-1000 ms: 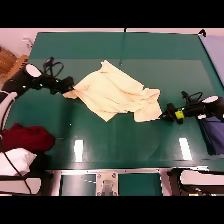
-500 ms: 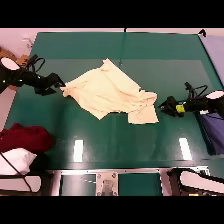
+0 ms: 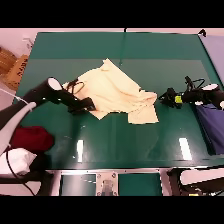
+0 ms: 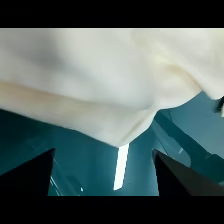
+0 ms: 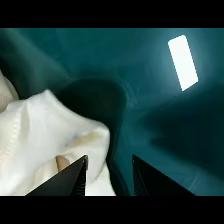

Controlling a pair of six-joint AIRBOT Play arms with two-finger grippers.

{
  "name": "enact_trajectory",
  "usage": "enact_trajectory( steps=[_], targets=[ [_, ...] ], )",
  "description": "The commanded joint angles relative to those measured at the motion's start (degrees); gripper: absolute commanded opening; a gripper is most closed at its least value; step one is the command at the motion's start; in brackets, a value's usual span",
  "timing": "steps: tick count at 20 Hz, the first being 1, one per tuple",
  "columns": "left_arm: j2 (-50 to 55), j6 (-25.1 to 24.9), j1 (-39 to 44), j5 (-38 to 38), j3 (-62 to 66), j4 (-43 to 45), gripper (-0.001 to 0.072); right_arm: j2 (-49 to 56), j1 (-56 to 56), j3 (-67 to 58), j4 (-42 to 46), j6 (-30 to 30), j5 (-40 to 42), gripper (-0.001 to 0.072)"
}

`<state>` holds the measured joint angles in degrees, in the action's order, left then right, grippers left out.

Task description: Fold the shirts.

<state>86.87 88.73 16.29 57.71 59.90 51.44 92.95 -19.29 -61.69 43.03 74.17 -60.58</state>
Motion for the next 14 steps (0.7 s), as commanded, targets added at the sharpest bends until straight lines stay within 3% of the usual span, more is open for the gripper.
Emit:
enact_trajectory(
  steps=[1,3,4,5,7,8,9,14],
  targets=[
    [0.17,2.8,7.39,-10.1,-2.89,-0.85,0.072,4.76,1.99,-3.56,-2.14,-1.22,0.17,0.0334],
    [0.17,3.45,8.33,-10.69,-2.89,-0.9,0.072,5.6,3.48,-4.39,-2.14,-1.22,0.17,0.0333],
    [0.17,4.13,8.31,-10.08,-2.89,-1.05,0.0672,5.62,4.02,-4.55,-2.14,-1.22,0.17,0.033],
    [0.17,3.93,8.31,-9.4,-2.89,-0.94,0.0446,5.62,4.24,-4.76,-2.16,-1.36,0.11,0.025],
    [0.13,3.76,8.31,-8.61,-2.89,-0.9,0.0092,5.6,4.33,-5.33,-2.16,-1.38,-0.15,0.0142],
    [0.09,3.56,8.31,-8.68,-2.89,-0.92,0.0019,5.6,4.24,-5.68,-2.14,-1.44,-0.61,0.0113],
    [-0.09,2.56,8.22,-8.79,-2.86,-0.9,0.0019,5.6,4.24,-6.12,-2.19,-2.56,-1.25,0.0028],
    [-6.97,2.8,5.62,-5.53,1.01,6.34,0.0017,3.17,3.08,-10.16,-3.82,-2.89,-8.26,0.0022]
  ],
)
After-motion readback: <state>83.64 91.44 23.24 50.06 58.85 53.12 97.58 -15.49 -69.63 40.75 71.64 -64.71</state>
